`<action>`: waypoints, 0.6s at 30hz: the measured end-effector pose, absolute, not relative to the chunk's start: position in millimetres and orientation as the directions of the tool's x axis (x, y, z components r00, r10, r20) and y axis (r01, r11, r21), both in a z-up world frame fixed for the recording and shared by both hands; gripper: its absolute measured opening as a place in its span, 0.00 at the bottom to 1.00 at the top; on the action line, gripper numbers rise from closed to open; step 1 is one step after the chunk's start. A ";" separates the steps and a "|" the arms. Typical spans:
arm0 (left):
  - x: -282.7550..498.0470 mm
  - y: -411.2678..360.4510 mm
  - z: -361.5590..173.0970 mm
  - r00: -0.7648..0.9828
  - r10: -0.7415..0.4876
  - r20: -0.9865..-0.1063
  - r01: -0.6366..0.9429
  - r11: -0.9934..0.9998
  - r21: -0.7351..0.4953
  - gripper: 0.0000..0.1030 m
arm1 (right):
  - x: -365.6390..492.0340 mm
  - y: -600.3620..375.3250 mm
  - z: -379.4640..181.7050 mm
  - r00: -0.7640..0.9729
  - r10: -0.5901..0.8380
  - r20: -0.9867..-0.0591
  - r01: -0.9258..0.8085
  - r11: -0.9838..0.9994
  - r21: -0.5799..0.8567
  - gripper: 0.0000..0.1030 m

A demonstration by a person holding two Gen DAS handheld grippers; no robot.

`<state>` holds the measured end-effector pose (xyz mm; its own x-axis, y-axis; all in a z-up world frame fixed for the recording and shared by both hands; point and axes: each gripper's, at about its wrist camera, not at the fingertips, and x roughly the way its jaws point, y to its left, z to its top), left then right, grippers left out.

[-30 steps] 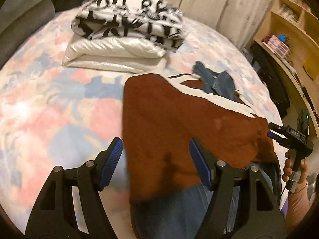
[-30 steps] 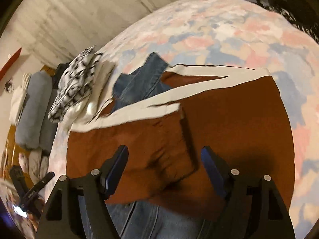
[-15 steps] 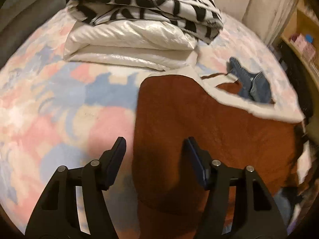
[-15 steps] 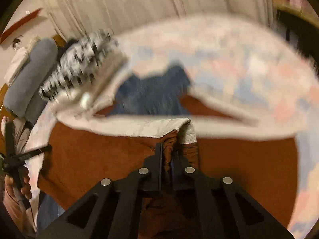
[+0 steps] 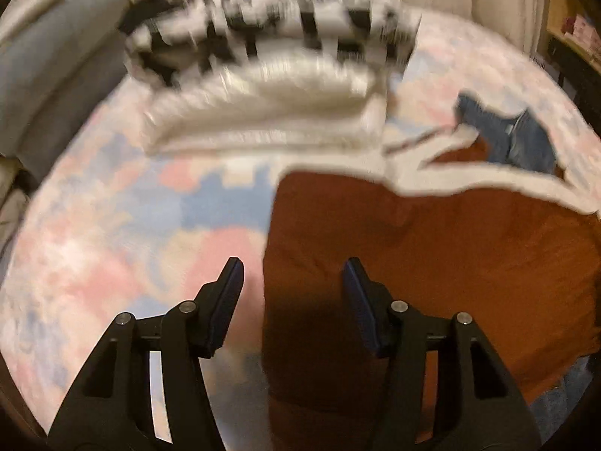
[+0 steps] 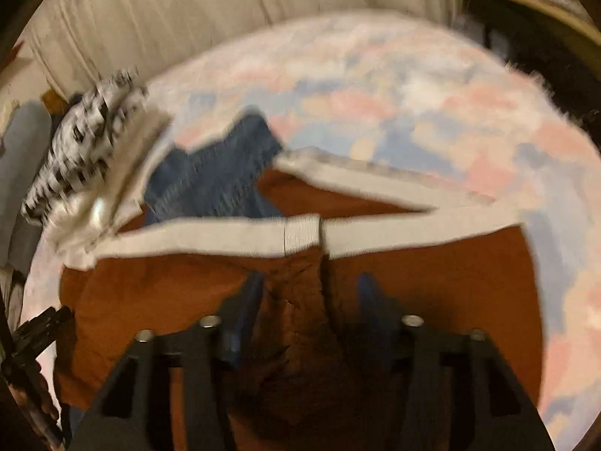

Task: Fold large clothes
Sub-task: 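Pull the sleeve flat across the jacket with the right tool, release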

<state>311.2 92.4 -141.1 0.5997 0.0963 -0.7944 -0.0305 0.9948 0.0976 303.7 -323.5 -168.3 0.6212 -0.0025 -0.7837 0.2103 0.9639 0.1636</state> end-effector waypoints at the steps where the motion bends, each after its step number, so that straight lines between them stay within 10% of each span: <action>1: 306.4 89.5 -129.1 0.635 0.081 -0.768 -0.026 0.996 0.083 0.51 | 297.8 -321.8 -159.6 0.640 -0.012 -0.768 0.204 0.967 0.155 0.54; 11: 344.9 25.5 -139.3 0.604 -0.008 -0.797 0.093 0.994 0.060 0.28 | 322.9 -187.9 -141.6 0.581 0.257 -0.772 -0.174 0.966 0.191 0.43; 18: 392.1 69.8 -184.8 0.532 0.042 -0.846 -0.037 0.999 0.026 0.25 | 359.8 -170.8 -200.2 0.534 0.089 -0.841 -0.115 0.993 0.033 0.37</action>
<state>392.1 69.8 -184.8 0.5315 0.0420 -0.8460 -0.0372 0.9990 0.0263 359.8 -170.8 -200.2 0.5337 0.0894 -0.8410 -0.1145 0.9929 0.0329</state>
